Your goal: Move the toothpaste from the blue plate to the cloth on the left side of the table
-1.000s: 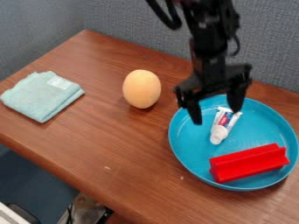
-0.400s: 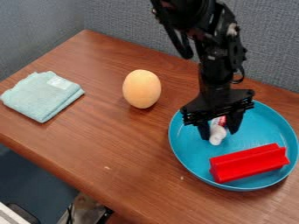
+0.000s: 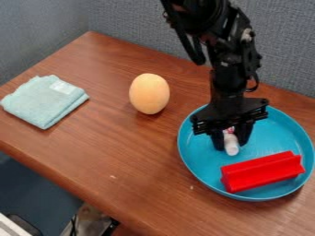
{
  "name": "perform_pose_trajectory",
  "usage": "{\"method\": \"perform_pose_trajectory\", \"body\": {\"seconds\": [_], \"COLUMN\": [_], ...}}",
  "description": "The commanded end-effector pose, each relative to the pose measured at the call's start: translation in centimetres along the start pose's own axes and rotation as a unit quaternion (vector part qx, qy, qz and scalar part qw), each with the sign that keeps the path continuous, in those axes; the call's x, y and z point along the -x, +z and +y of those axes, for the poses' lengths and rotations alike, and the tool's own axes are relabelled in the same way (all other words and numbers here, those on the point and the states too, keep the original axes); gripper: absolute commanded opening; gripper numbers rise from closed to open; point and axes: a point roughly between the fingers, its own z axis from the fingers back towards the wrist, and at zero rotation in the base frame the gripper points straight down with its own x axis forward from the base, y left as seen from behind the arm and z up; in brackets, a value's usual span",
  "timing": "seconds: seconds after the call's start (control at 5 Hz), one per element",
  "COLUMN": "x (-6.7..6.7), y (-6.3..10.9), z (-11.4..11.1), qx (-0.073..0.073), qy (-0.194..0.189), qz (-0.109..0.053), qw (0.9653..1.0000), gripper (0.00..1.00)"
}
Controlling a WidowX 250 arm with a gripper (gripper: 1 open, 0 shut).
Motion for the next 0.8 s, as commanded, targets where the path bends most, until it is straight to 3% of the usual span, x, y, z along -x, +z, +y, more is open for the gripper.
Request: {"method": "perform_pose_trajectory", "body": {"seconds": [0.0, 0.4, 0.6], "x": [-0.9, -1.5, -2.7], "y": [2.4, 4.8, 7.8], "z": [-0.5, -0.1, 0.9], "qx": [0.028, 0.046, 0.068], "qy": [0.005, 0.013, 0.033], "qz": [-0.016, -0.01, -0.006], "qw": [0.9995, 0.9988, 0.9971], "gripper": [0.0, 0.0, 0.0]}}
